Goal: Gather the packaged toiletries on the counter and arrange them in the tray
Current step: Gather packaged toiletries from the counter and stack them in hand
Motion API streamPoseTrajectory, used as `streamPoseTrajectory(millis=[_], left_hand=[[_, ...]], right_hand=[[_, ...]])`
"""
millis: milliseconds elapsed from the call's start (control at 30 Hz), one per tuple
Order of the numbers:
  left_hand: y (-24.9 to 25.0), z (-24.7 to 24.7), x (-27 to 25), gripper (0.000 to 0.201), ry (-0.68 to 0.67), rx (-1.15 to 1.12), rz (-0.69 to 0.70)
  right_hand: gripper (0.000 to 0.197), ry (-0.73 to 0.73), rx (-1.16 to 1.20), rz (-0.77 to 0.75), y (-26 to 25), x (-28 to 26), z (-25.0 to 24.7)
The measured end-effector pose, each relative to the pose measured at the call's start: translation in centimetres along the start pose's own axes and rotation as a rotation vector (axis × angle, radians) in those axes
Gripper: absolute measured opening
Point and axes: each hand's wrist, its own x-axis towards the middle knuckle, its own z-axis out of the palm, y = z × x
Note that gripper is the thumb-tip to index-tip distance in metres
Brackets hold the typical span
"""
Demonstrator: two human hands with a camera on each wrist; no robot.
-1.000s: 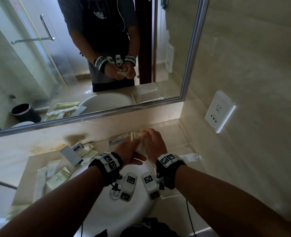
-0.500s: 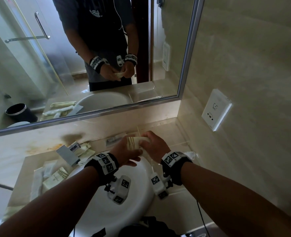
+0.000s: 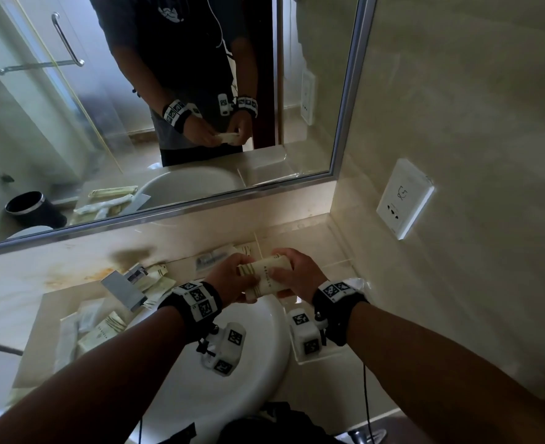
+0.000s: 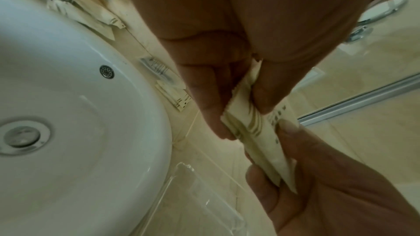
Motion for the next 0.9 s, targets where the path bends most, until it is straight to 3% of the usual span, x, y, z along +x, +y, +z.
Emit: streamPoseTrajectory(millis=[167, 267, 367, 567, 733, 900], left_hand=[[-0.7, 0.2, 0.7, 0.025, -0.008, 0.012, 0.023], [-0.6, 0.4, 0.9, 0.029, -0.070, 0.115, 0.047], [-0.7, 0.7, 1.4, 0.035, -0.117, 0.234, 0.029], [-1.6, 0.7, 2.4, 0.039, -0.120, 0.323, -0.030], [-3.0, -0.5, 3.6, 0.029, -0.075, 0.345, -0.123], [-4.0, -1.4, 4.9, 0.024, -0.055, 0.377, -0.157]], right_hand=[[0.038, 0.012, 0.067, 0.010, 0.7, 0.1, -0.7], [0.037, 0.005, 0.165, 0.113, 1.3, 0.0, -1.2], [0.021, 0.035, 0.167, 0.172, 1.9, 0.3, -1.6], [0.010, 0.142, -0.330, 0.077, 5.8, 1.0, -4.8], [0.020, 0.116, -0.592, 0.229, 11.1, 0.9, -7.8], [0.022, 0.097, -0.692, 0.327, 13.8, 1.9, -7.5]])
